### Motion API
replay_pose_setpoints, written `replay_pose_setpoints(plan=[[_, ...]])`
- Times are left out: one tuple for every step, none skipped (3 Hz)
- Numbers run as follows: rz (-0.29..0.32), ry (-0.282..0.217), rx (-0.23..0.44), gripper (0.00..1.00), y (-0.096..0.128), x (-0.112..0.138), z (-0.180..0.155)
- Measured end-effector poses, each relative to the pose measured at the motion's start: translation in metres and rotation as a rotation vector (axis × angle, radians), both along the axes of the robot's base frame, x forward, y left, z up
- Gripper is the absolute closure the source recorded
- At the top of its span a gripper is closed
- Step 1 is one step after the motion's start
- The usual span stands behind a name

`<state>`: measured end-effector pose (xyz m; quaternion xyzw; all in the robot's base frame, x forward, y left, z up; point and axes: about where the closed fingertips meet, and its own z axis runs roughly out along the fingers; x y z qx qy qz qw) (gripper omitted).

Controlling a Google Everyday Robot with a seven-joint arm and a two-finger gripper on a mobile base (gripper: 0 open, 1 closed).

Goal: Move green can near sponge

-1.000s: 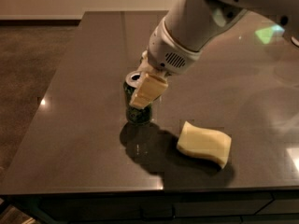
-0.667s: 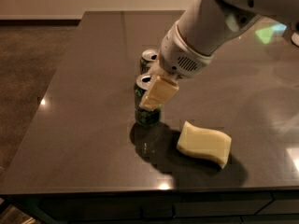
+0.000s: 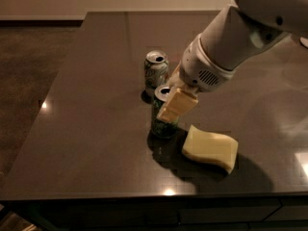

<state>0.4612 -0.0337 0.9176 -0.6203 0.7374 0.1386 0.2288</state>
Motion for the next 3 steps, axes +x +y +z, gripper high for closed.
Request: replay_pose_setpoints(plan=[[-0.028,0.008,-0.005,0.6,-0.0123,-0.0013,-0.0062],[-0.027,0.005,-0.006,0.36,-0.0116,-0.002,-0.0053],[-0.025,0.003,-0.007,0.13,-0.0106,-0.0028,-0.0043]])
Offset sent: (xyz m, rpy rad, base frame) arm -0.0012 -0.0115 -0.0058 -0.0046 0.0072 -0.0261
